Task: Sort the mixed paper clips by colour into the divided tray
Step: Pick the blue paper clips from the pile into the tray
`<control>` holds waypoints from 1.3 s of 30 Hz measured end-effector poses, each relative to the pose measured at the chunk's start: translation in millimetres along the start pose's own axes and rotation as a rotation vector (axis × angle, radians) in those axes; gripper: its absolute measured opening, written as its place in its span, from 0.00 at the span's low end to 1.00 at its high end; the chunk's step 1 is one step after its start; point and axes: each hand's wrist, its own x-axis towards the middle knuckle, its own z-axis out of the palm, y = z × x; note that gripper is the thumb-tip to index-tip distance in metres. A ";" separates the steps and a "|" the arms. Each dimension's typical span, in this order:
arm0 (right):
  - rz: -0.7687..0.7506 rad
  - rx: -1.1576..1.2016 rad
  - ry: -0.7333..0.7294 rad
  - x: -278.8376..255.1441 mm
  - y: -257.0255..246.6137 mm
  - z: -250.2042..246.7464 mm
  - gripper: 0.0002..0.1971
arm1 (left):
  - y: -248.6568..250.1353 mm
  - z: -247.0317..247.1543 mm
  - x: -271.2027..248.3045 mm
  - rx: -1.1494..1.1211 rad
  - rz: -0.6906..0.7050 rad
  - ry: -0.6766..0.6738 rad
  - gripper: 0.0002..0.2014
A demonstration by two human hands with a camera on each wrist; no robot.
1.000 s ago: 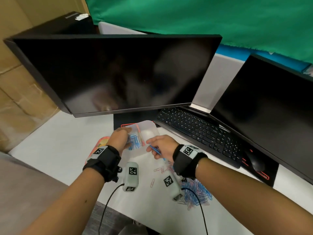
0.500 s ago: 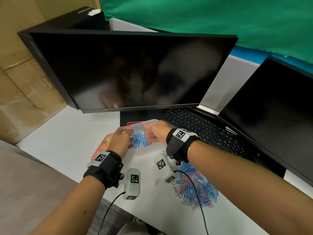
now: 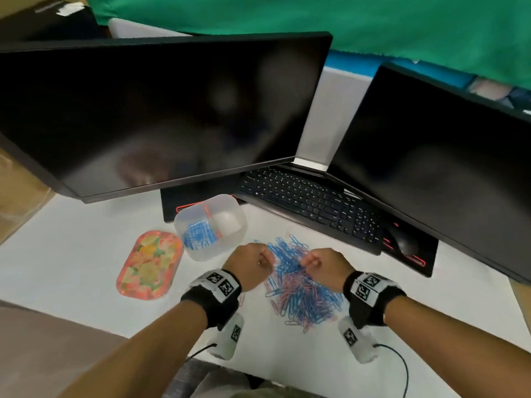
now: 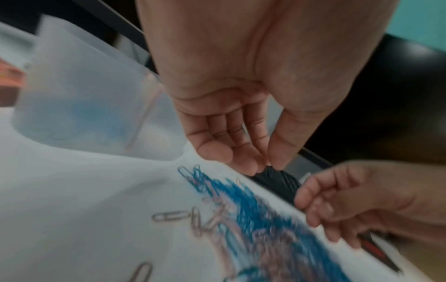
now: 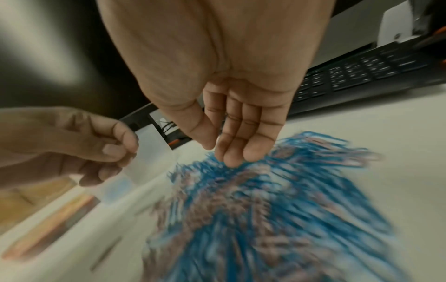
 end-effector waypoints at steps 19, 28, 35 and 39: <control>0.286 0.124 0.401 -32.5 110.2 -14.0 0.12 | -18.5 60.1 14.4 0.610 0.058 -0.157 0.09; 0.003 -0.174 0.267 -24.8 102.7 -4.3 0.19 | -22.6 54.1 15.4 0.646 0.020 -0.169 0.06; -0.184 -0.672 -0.161 -15.9 94.5 13.2 0.36 | -22.1 55.0 15.2 0.662 0.015 -0.168 0.07; -0.122 -0.746 -0.195 -25.2 114.6 14.2 0.43 | -25.7 53.6 14.5 0.682 0.017 -0.161 0.07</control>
